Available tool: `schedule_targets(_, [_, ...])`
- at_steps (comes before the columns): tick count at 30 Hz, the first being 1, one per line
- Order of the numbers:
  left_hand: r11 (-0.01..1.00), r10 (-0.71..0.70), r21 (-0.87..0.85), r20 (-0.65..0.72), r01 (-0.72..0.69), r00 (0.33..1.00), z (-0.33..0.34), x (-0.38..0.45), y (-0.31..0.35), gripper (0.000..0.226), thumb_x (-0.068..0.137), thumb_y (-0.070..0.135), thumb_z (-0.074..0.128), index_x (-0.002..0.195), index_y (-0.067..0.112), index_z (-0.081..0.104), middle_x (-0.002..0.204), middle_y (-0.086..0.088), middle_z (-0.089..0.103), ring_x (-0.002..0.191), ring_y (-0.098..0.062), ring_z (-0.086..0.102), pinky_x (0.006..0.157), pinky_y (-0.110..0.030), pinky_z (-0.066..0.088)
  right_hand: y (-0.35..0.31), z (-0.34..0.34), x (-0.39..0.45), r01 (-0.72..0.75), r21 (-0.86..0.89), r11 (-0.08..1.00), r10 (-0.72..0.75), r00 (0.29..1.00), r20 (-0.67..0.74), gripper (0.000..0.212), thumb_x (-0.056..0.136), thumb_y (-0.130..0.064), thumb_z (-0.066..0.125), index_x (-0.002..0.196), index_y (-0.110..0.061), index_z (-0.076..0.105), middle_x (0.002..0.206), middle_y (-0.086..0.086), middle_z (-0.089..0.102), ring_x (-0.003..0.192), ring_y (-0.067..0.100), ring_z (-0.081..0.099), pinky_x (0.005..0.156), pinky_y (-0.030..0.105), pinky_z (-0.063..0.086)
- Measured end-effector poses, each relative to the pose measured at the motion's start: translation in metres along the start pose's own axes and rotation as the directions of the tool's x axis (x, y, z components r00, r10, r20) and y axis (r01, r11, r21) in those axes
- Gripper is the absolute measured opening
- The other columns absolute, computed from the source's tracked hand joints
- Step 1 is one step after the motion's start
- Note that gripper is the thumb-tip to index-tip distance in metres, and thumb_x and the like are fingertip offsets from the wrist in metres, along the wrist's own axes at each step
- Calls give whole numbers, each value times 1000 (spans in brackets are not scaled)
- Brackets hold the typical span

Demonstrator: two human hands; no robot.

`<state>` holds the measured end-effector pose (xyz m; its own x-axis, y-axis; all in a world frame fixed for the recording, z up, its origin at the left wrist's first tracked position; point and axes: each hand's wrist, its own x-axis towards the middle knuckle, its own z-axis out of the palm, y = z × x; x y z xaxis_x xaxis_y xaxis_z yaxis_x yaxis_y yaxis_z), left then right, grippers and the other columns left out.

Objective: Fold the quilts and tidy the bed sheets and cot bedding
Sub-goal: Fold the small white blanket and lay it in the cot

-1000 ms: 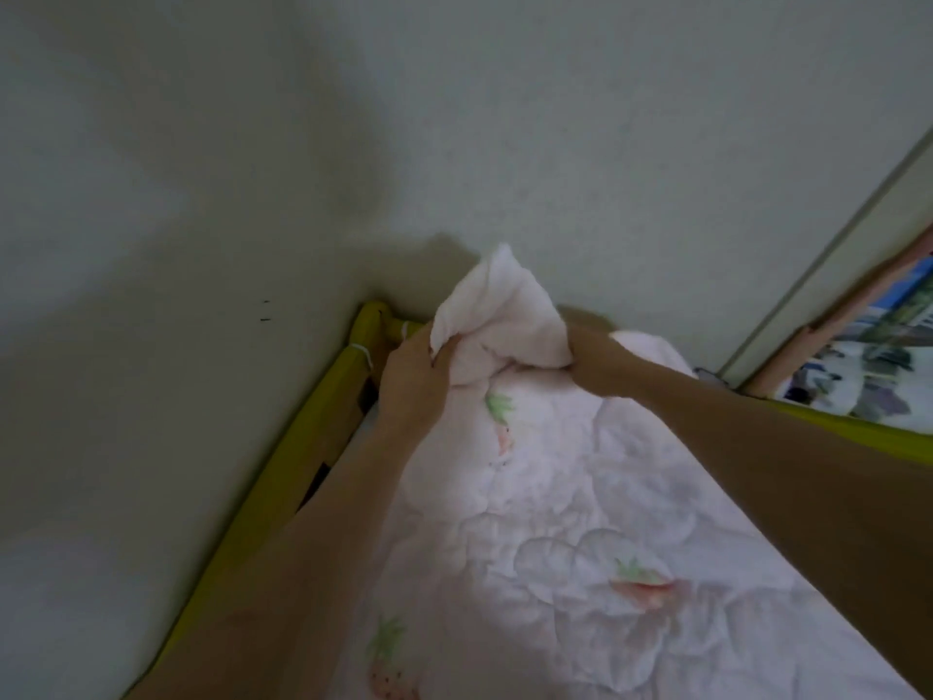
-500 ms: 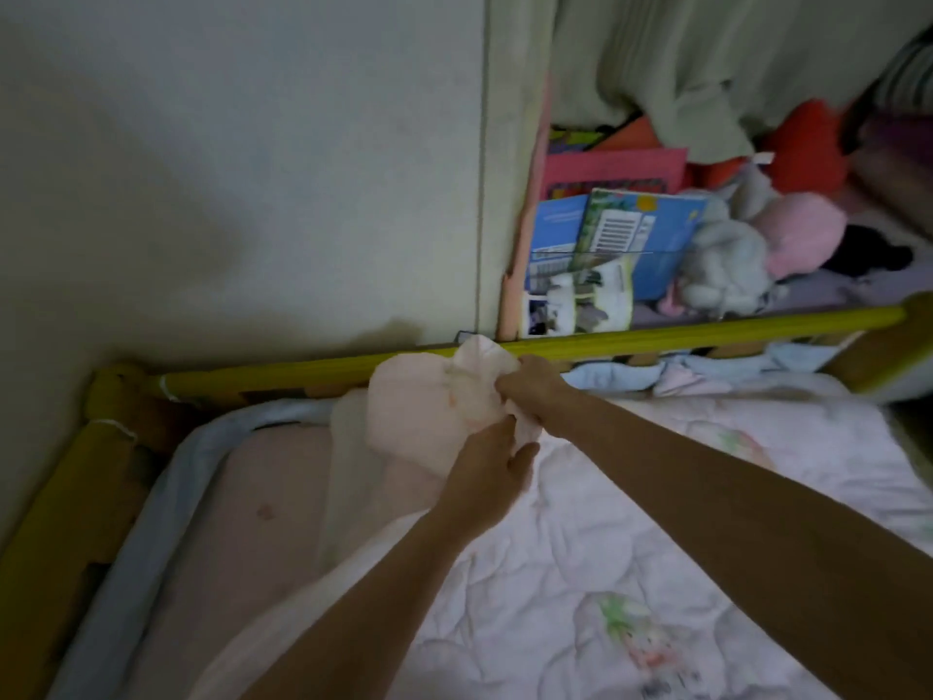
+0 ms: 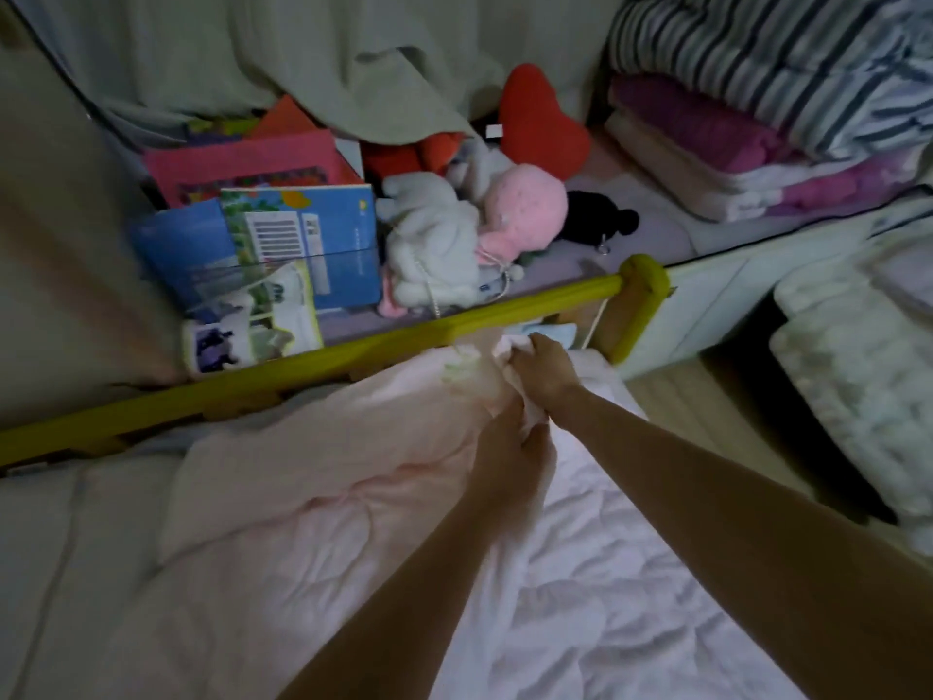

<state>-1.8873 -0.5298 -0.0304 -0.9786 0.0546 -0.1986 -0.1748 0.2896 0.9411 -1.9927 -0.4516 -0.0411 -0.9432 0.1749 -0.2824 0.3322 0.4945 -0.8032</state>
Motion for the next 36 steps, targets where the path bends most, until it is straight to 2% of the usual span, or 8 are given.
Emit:
schedule_targets(4, [994, -50, 97, 74, 43, 996, 60, 65, -5, 25, 98, 23, 44, 115, 17, 60, 94, -6, 67, 86, -25, 65, 71, -33, 53, 28, -44, 67, 73, -91, 993, -68, 996, 57, 33, 101, -19, 41, 117, 4, 59, 112, 20, 60, 109, 30, 55, 80, 29, 38])
schedule_targets(8, [922, 1, 369, -303, 117, 953, 27, 101, -43, 41, 85, 5, 58, 126, 6, 54, 125, -16, 57, 118, -36, 52, 99, -44, 44, 66, -27, 76, 57, -49, 997, -33, 916, 401, 31, 98, -21, 48, 122, -6, 61, 102, 9, 59, 93, 17, 52, 64, 17, 39])
schedule_targets(12, [596, 13, 796, 123, -106, 992, -25, 103, -73, 71, 80, 25, 75, 142, 13, 41, 144, -6, 41, 135, -25, 33, 113, -38, 27, 95, 0, 70, 30, -97, 995, 48, 701, 712, 35, 98, -32, 48, 120, -10, 64, 114, 5, 65, 100, 17, 59, 89, 30, 47])
schedule_targets(15, [660, -213, 746, 300, -89, 930, -36, 94, -95, 37, 93, 33, 59, 126, 15, 59, 126, 0, 61, 117, -13, 54, 88, -8, 37, 94, 20, 99, -232, 133, 964, 105, 786, 610, 30, 94, -16, 46, 93, 0, 71, 90, 13, 70, 76, 21, 62, 74, 30, 51])
schedule_targets(17, [790, -154, 611, 263, -41, 952, -35, 90, -102, 27, 97, 29, 53, 121, 22, 62, 114, 7, 66, 102, -4, 60, 75, 0, 39, 96, 39, 127, -32, -78, 996, 61, 909, 412, 26, 93, -10, 47, 100, 6, 67, 97, 19, 65, 86, 29, 60, 74, 32, 46])
schedule_targets(25, [862, -263, 461, 56, 208, 963, -50, 100, -121, 19, 88, 53, 56, 75, 41, 63, 71, 29, 65, 70, 11, 60, 54, -1, 40, 107, 134, 177, 185, -277, 943, 3, 827, 563, 81, 86, -35, 68, 145, -2, 22, 142, 17, 40, 129, 33, 43, 98, 38, 39])
schedule_targets(30, [803, -235, 512, -198, 305, 952, -63, 110, -126, 27, 97, 41, 49, 106, 23, 67, 96, 6, 69, 85, -11, 63, 76, -26, 51, 108, 133, 168, 363, -266, 893, -142, 788, 600, 10, 92, -34, 60, 95, -25, 62, 91, -3, 58, 100, 22, 55, 68, 26, 37])
schedule_targets(36, [895, -189, 365, -216, 258, 958, -71, 133, -85, 65, 93, 38, 59, 149, 21, 31, 153, 2, 27, 140, -17, 26, 111, -32, 27, 99, 66, 105, 254, 225, 941, -330, 836, 439, 27, 93, -12, 52, 70, 1, 60, 62, 3, 54, 63, 11, 46, 62, 28, 34])
